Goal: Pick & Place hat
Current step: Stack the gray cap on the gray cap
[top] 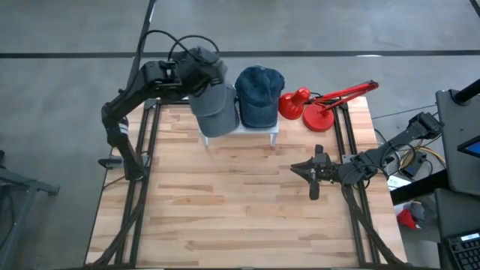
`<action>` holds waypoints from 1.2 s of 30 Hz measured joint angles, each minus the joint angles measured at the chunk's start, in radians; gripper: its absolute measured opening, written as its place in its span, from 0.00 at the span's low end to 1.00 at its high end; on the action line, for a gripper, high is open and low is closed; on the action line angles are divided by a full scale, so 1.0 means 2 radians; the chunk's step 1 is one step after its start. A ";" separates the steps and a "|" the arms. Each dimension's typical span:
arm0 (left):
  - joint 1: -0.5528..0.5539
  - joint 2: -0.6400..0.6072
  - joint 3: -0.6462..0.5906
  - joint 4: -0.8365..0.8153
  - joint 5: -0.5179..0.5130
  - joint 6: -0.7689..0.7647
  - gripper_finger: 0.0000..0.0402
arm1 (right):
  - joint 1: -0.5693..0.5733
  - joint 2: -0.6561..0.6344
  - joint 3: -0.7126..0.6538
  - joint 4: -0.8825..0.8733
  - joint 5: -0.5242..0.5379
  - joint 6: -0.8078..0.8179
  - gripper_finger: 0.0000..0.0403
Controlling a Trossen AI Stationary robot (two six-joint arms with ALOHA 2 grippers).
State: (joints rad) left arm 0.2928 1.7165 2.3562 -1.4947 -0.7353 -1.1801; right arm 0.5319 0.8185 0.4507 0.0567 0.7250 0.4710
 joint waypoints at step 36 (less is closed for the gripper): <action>0.033 0.076 -0.084 0.060 0.078 -0.013 0.01 | 0.000 0.000 0.000 0.000 0.000 -0.002 0.13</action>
State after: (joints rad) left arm 0.3592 1.8680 2.1891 -1.3750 -0.5784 -1.2053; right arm 0.5320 0.8188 0.4507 0.0574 0.7250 0.4679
